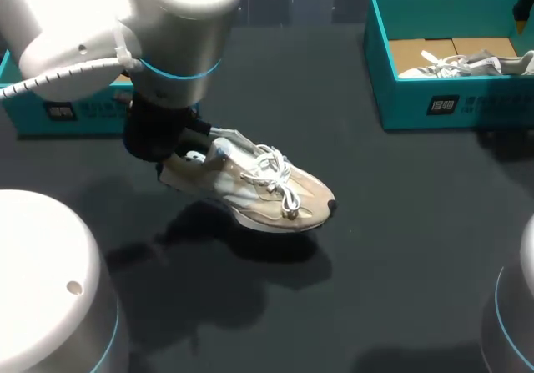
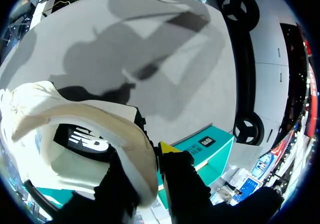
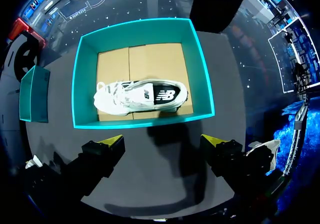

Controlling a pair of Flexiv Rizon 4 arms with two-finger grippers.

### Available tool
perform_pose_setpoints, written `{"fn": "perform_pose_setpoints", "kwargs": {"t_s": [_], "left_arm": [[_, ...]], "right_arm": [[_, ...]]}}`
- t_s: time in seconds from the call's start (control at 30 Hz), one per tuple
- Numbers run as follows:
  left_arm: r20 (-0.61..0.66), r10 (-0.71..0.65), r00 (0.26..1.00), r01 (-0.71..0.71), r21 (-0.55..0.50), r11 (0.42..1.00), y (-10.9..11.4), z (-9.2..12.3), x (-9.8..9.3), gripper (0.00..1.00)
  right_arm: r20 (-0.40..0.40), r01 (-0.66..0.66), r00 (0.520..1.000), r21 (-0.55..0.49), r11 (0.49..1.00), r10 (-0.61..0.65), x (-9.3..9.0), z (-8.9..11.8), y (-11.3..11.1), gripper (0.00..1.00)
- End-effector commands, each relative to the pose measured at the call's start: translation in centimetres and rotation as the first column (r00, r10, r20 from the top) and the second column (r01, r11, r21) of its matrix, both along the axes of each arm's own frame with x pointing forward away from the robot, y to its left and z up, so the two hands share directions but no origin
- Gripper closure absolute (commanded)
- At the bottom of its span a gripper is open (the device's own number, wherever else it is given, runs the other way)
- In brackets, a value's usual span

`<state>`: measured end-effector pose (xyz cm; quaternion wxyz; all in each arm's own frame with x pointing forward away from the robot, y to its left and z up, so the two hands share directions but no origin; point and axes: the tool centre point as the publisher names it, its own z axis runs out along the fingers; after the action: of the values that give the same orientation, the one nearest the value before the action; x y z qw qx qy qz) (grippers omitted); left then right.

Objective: Take the shoe out of the shoebox, open the shoe tongue, remove and reinsert the insole, then place the shoe into the shoebox

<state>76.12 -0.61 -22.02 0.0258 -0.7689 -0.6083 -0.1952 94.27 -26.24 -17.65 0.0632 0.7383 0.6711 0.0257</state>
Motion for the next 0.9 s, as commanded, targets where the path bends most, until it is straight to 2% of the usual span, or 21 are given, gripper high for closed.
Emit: {"fn": "perform_pose_setpoints", "kwargs": {"t_s": [0.03, 0.2, 0.43, 0.9], "left_arm": [[-0.002, -0.001, 1.000, 0.001, -0.004, 1.000, 0.1, 0.2, 0.1, 1.00], [-0.002, -0.001, 1.000, 0.001, -0.004, 1.000, 0.1, 0.2, 0.1, 1.00], [-0.034, 0.083, 0.996, -0.080, 0.066, 0.995, -3.1, -3.1, -1.3, 1.00], [-0.067, 0.065, 0.996, -0.062, 0.047, 0.997, -8.1, -7.7, -2.9, 1.00]], "right_arm": [[0.002, 0.002, 1.000, -0.001, 1.000, -0.002, -0.1, 0.0, 0.0, 0.00], [0.002, 0.002, 1.000, -0.001, 1.000, -0.002, -0.1, 0.0, 0.0, 0.00], [0.002, 0.002, 1.000, -0.001, 1.000, -0.002, -0.1, 0.0, 0.0, 0.00], [0.002, 0.002, 1.000, -0.001, 1.000, -0.002, -0.1, 0.0, 0.0, 0.00]]}}
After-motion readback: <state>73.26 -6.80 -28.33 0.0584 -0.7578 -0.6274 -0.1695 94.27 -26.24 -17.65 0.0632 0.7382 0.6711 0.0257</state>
